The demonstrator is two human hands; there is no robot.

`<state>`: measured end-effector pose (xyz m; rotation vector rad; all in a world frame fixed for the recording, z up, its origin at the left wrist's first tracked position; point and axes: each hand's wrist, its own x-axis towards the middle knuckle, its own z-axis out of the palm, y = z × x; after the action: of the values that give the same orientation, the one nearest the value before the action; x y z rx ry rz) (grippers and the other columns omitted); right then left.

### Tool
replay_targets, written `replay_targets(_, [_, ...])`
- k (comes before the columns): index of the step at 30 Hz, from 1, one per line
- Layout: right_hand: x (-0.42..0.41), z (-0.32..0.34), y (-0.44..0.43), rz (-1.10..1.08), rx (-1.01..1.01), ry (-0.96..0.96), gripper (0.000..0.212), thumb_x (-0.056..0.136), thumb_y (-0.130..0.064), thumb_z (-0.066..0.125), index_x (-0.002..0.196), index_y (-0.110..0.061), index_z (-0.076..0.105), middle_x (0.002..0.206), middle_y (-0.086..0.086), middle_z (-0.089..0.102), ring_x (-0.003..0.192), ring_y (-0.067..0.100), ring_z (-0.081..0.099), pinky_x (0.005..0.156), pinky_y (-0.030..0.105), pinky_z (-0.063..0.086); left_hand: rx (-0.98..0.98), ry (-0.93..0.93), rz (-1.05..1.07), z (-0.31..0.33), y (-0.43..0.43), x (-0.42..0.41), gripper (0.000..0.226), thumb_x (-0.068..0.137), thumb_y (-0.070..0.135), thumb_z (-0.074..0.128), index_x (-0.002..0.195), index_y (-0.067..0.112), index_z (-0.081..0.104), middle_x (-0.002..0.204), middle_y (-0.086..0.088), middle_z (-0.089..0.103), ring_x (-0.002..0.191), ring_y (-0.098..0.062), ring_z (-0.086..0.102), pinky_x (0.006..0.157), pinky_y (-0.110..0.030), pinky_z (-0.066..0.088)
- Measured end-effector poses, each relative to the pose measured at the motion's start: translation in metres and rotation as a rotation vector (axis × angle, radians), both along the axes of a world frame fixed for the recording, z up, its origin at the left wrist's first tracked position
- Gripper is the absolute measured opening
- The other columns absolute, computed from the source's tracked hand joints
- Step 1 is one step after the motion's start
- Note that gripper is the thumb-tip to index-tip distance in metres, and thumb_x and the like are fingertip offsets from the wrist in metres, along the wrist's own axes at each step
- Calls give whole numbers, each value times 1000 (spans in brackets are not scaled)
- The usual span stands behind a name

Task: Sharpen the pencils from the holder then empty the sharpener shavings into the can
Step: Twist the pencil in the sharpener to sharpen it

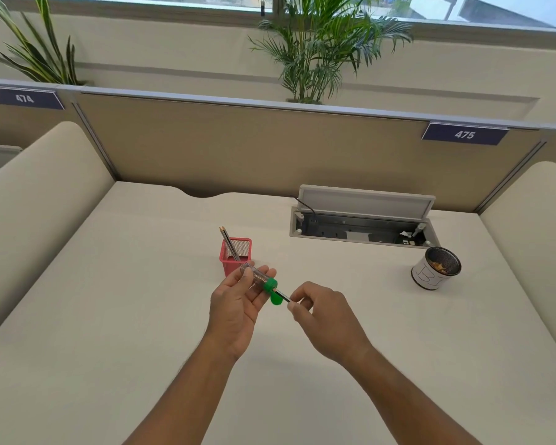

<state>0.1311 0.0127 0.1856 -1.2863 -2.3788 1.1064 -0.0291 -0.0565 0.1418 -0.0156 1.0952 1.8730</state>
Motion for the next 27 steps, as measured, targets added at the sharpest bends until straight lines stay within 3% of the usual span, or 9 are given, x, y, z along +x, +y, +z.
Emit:
replay_targets(4, [-4, 2, -3, -27, 66, -12, 22, 89, -29, 79, 100, -22, 61, 88, -5, 65, 76, 14, 61, 64, 23, 50, -1, 2, 2, 1, 1, 3, 35, 108, 14, 56, 140, 0, 61, 129, -24, 75, 117, -36, 77, 97, -44, 63])
replay_targets(7, [-4, -1, -4, -22, 206, -85, 27, 88, -25, 79, 86, -21, 52, 84, -3, 59, 73, 15, 55, 59, 15, 38, -2, 2, 5, 2, 2, 3, 35, 108, 14, 57, 140, 1, 62, 129, -22, 76, 117, -36, 77, 97, -44, 64])
replay_targets(12, [-1, -2, -9, 11, 464, -215, 27, 97, -39, 67, 83, -24, 49, 76, -6, 54, 63, 19, 50, 50, 23, 27, -7, -9, 38, 2, 3, 8, 32, 108, 13, 56, 137, 1, 65, 127, -23, 77, 116, -36, 77, 94, -43, 65])
replay_targets(15, [-2, -7, -9, -4, 552, -239, 24, 97, -41, 66, 82, -23, 58, 69, -8, 53, 56, 17, 45, 44, 21, 20, 8, -12, 43, 2, 4, 9, 33, 109, 12, 55, 139, 2, 64, 128, -23, 76, 117, -35, 77, 95, -43, 65])
replay_targets(18, [0, -11, -1, -10, 269, -186, 28, 105, -40, 52, 88, -23, 64, 74, -7, 68, 64, 16, 60, 54, 35, 50, 8, 5, 25, 2, 5, 8, 34, 110, 11, 54, 142, 1, 62, 128, -23, 76, 117, -36, 76, 98, -45, 64])
replay_targets(21, [3, -8, 6, -23, -38, -45, 29, 105, -34, 53, 85, -21, 68, 71, -3, 74, 56, 7, 58, 64, 36, 54, -5, 6, 3, 1, 4, 8, 35, 110, 11, 54, 142, 2, 61, 128, -25, 75, 118, -38, 76, 99, -47, 63])
replay_targets(23, [3, -5, 6, -26, -39, -8, 25, 96, -41, 69, 83, -20, 64, 71, -3, 72, 56, 6, 54, 58, 31, 50, -5, -1, 3, 1, 3, 8, 35, 110, 11, 54, 142, 1, 61, 129, -26, 75, 118, -38, 76, 98, -47, 63])
replay_targets(25, [4, -5, 5, -38, 27, 4, 41, 78, -48, 86, 80, -20, 56, 73, -3, 63, 61, 11, 49, 55, 26, 41, -4, -3, 8, 1, 3, 8, 35, 109, 13, 55, 142, 1, 61, 129, -25, 75, 118, -37, 76, 100, -47, 62])
replay_targets(27, [3, -8, 3, -13, 159, -21, 46, 76, -44, 88, 77, -23, 47, 73, -5, 54, 63, 12, 44, 57, 24, 37, -7, 0, 17, 1, 4, 8, 35, 109, 13, 55, 142, 2, 61, 129, -24, 75, 117, -37, 76, 101, -48, 61])
